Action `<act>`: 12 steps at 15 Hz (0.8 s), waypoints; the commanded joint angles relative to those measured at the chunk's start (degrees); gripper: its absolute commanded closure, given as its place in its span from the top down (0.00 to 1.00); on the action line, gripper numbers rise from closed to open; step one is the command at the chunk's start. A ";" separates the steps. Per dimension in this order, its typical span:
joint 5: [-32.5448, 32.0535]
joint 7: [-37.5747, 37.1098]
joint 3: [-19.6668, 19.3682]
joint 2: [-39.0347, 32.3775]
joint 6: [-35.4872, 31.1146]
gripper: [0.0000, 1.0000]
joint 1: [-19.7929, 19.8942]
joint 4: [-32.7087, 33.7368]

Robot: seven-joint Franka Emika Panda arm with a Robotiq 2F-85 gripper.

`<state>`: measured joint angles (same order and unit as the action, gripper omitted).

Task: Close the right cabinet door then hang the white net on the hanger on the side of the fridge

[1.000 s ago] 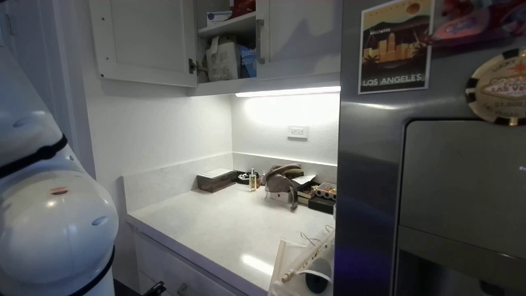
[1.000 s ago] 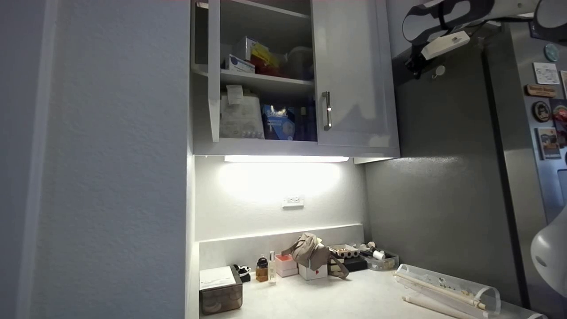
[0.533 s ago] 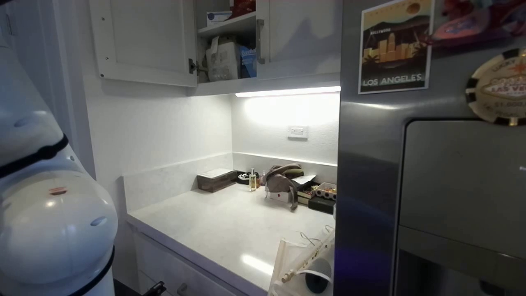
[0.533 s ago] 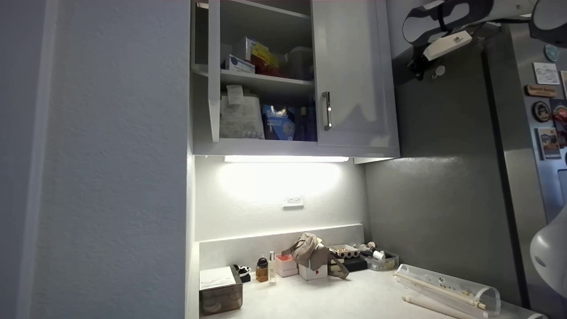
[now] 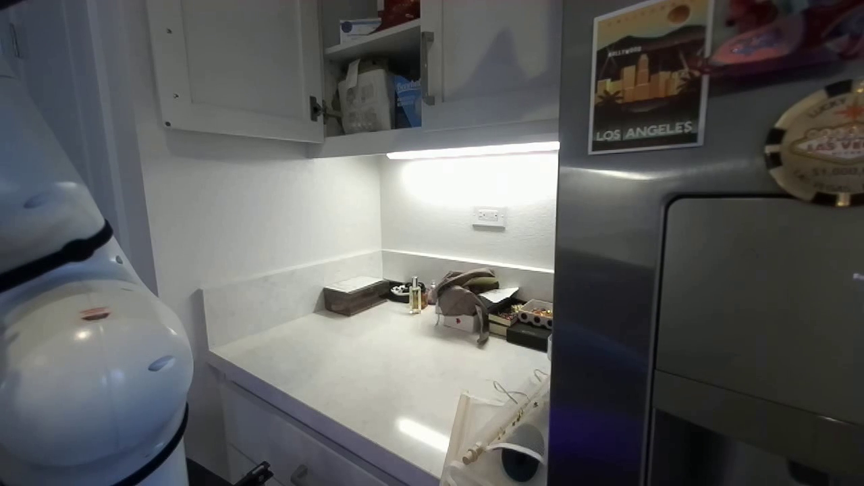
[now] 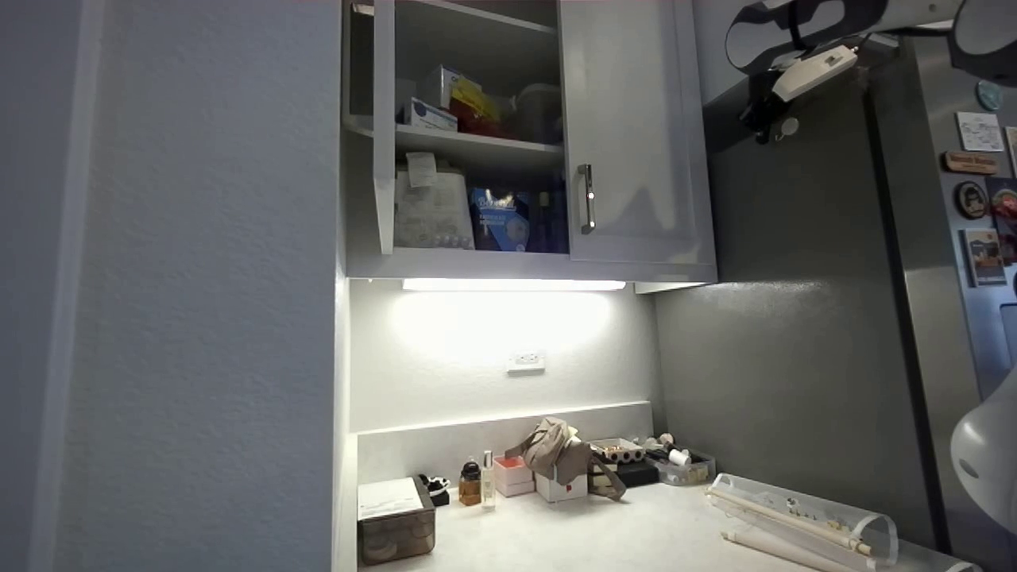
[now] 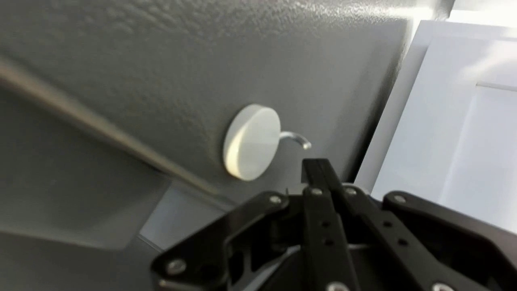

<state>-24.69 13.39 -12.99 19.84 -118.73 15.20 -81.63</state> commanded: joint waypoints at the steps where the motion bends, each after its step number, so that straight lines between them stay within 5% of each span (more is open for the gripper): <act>1: -1.06 2.76 0.00 -1.51 3.79 0.00 -0.19 3.01; 12: -1.65 7.75 -0.04 -2.90 6.33 0.00 -0.94 5.82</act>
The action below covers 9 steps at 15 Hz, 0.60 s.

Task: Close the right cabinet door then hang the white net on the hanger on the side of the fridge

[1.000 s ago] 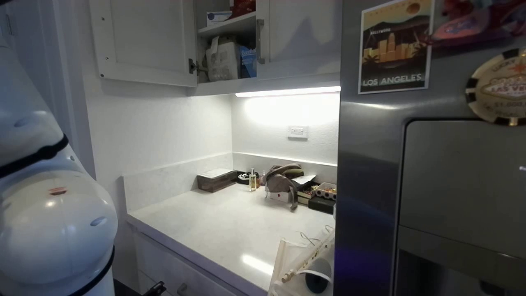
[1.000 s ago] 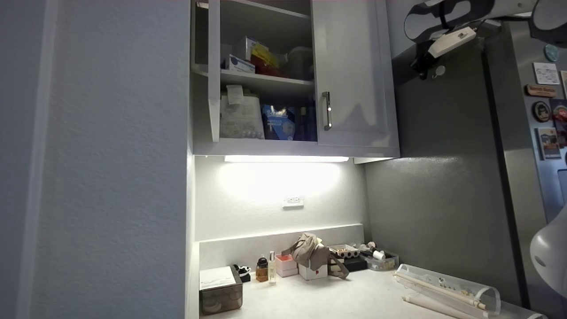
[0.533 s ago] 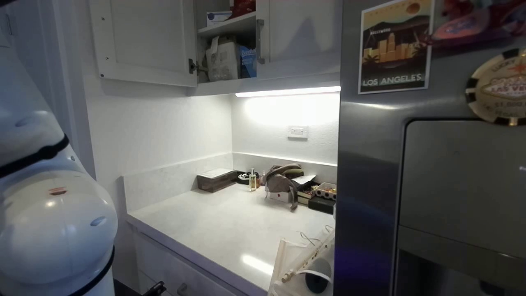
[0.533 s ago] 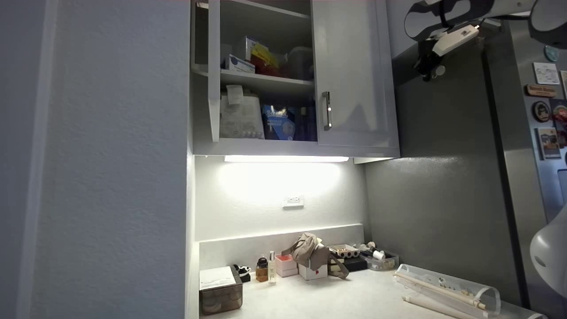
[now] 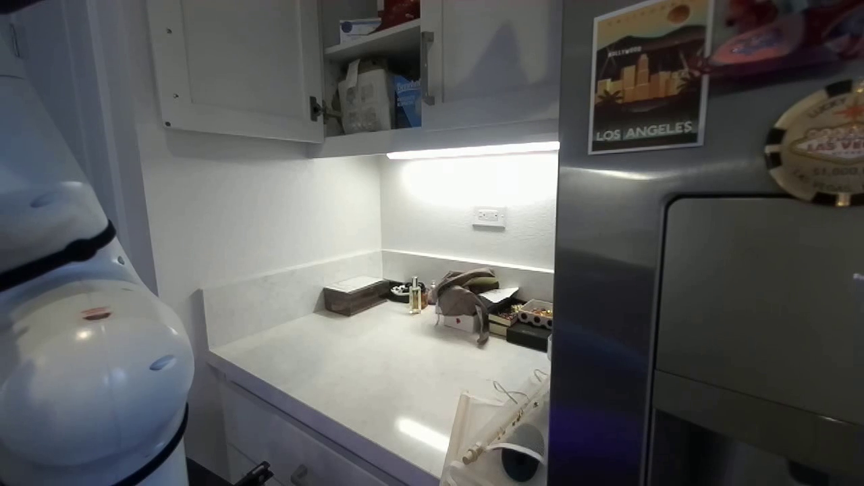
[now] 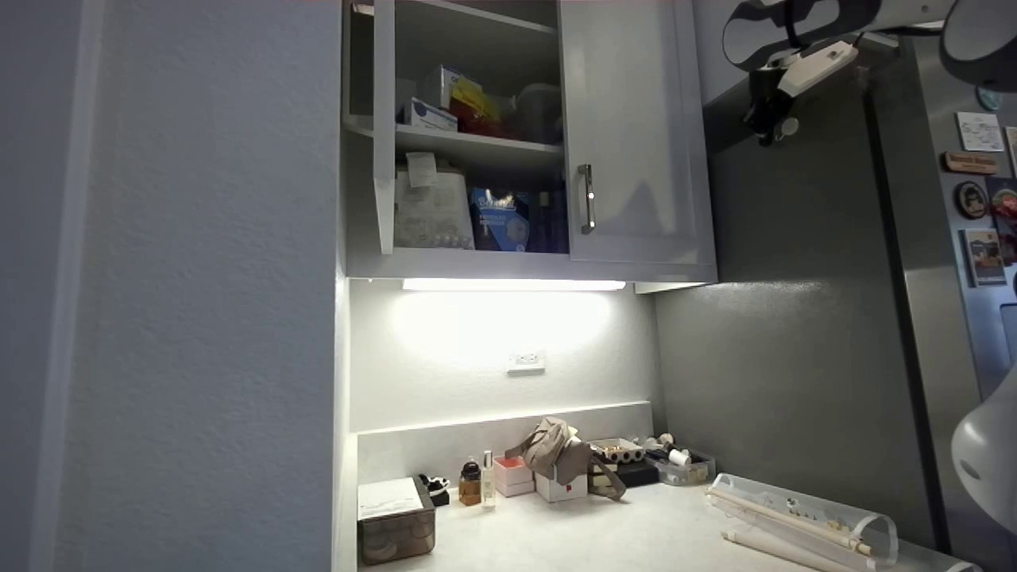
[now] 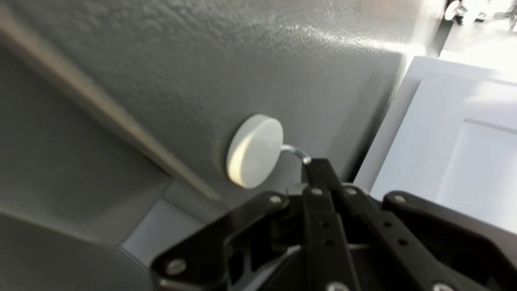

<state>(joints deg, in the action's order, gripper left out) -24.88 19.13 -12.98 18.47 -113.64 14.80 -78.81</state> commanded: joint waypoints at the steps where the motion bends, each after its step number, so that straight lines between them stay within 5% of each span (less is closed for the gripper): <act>1: -1.57 1.84 -0.05 -1.66 0.76 0.00 -0.58 3.22; 9: -1.91 5.48 -0.84 -2.43 1.75 0.00 -0.98 6.13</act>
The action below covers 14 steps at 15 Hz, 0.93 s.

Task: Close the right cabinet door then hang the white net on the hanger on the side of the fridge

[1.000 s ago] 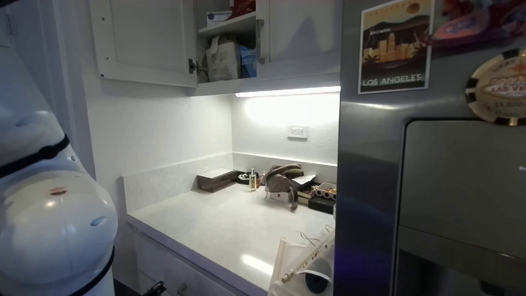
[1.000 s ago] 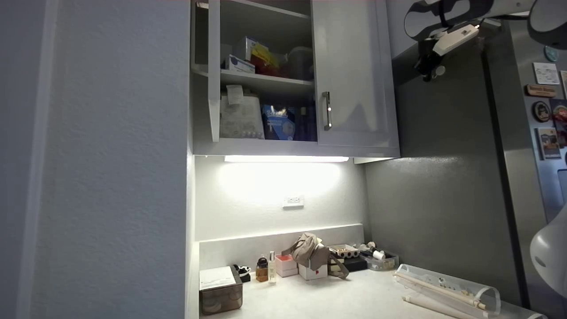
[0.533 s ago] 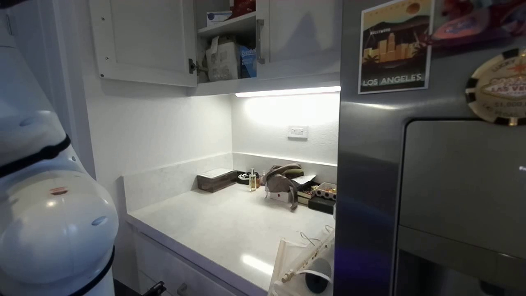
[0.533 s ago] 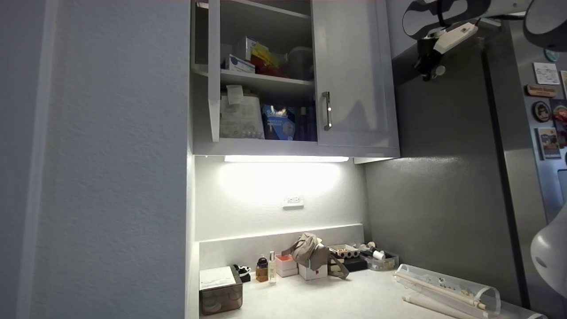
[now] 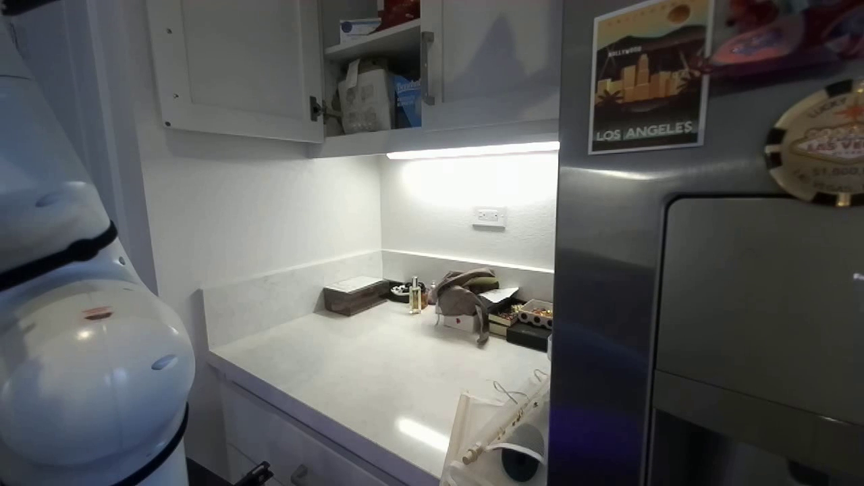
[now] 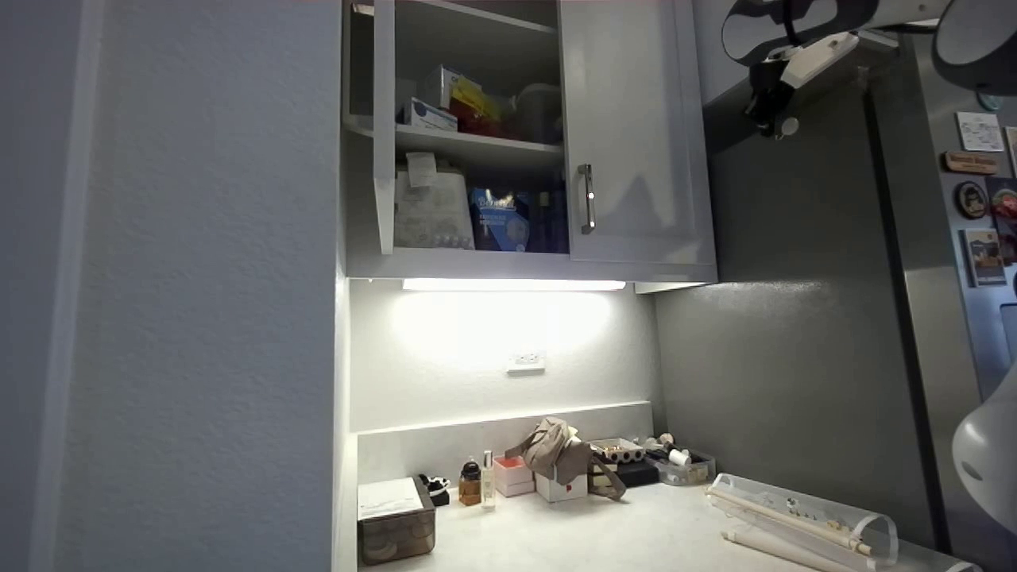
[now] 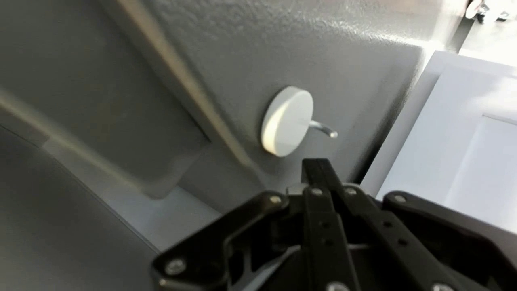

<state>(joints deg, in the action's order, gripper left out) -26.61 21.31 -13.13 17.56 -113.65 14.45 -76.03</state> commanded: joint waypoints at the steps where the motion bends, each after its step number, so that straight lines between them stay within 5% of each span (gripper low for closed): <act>1: 0.08 4.26 -0.88 -1.73 2.16 0.00 -0.70 3.82; 14: 1.70 12.07 -1.91 -3.38 12.06 0.00 -1.76 6.64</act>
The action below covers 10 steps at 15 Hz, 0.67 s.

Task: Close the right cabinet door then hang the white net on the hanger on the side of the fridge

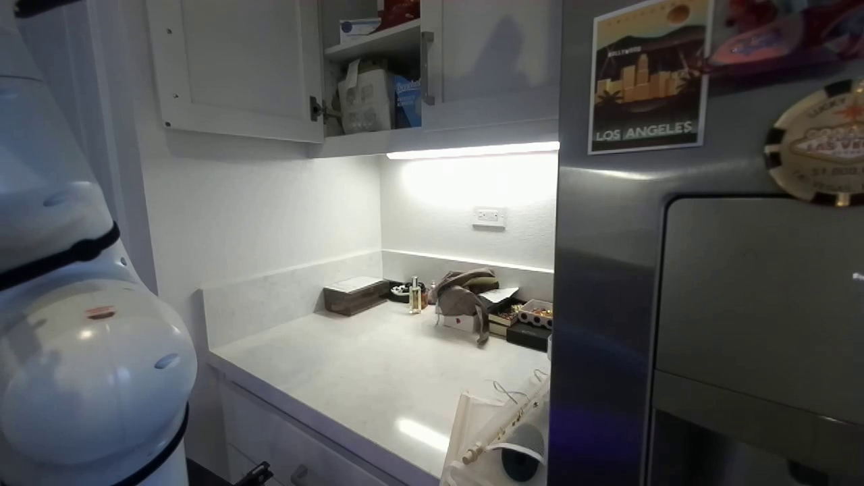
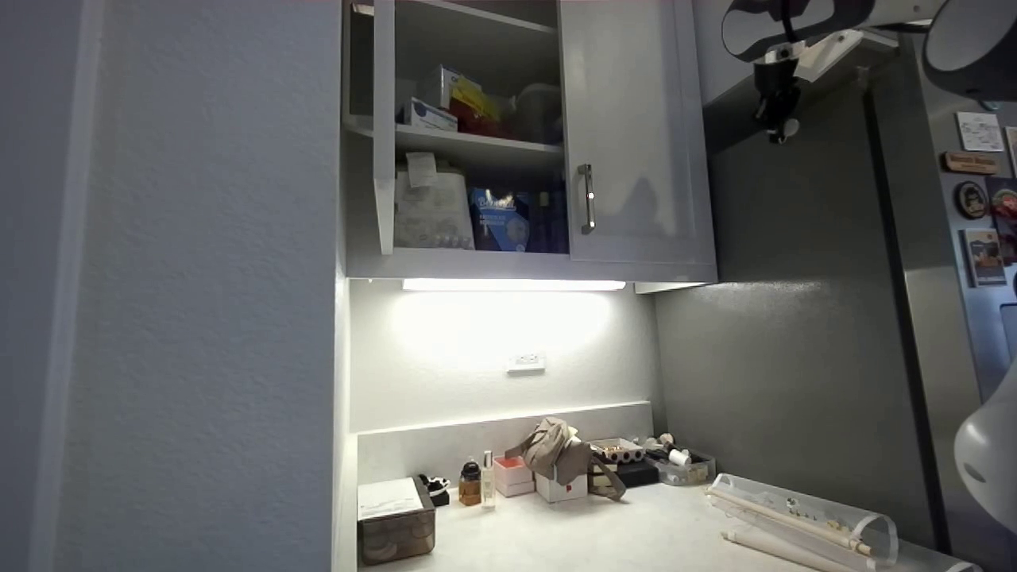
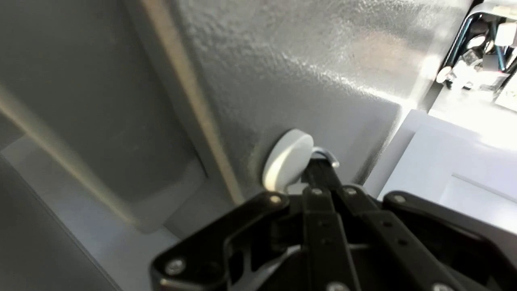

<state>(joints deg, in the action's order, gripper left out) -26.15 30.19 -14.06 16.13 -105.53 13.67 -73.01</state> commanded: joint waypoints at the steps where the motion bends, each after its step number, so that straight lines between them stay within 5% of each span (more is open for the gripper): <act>1: 1.45 4.00 -1.07 -2.49 5.07 0.00 -1.12 4.53; 10: 2.79 11.78 -1.53 -7.27 13.17 0.00 -1.29 11.50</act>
<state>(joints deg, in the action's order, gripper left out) -24.78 38.83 -14.74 11.52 -95.87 12.71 -65.97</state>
